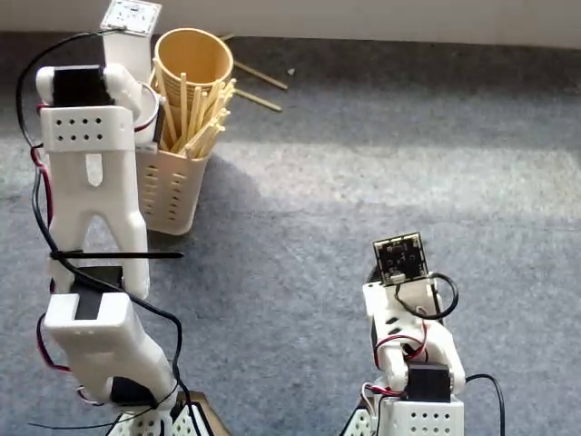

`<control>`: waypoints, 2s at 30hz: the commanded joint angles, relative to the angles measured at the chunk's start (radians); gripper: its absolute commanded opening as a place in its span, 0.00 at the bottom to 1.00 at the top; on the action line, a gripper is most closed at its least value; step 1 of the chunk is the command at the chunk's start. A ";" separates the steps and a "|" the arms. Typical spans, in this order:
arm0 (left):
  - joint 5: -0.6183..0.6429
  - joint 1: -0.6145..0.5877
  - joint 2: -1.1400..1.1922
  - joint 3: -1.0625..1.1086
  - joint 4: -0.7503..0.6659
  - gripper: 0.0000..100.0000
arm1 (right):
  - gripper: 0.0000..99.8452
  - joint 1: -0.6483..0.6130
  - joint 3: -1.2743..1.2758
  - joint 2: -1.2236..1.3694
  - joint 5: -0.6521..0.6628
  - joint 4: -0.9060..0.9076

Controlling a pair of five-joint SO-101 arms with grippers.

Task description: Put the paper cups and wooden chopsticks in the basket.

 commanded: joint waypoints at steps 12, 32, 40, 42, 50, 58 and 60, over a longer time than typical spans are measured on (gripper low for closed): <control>0.014 0.532 -0.252 -0.047 -0.003 0.00 | 0.02 -0.012 0.136 -0.015 0.014 -0.019; 0.006 0.593 0.027 -0.047 -0.051 0.00 | 0.02 0.271 -0.064 -0.016 -0.120 0.007; -0.038 0.579 0.021 -0.051 -0.012 0.03 | 0.02 0.278 -0.306 -0.016 -0.118 0.231; -0.034 0.558 0.019 -0.053 -0.011 0.10 | 0.02 0.277 -0.326 -0.016 -0.104 0.251; -0.038 0.487 -0.136 -0.053 -0.015 0.21 | 0.02 0.277 -0.297 -0.015 -0.048 0.249; -0.041 0.390 -0.401 -0.053 -0.018 0.21 | 0.02 0.277 -0.297 -0.015 -0.048 0.252; -0.040 0.318 -0.449 -0.047 -0.015 0.21 | 0.02 0.277 -0.297 -0.015 -0.048 0.254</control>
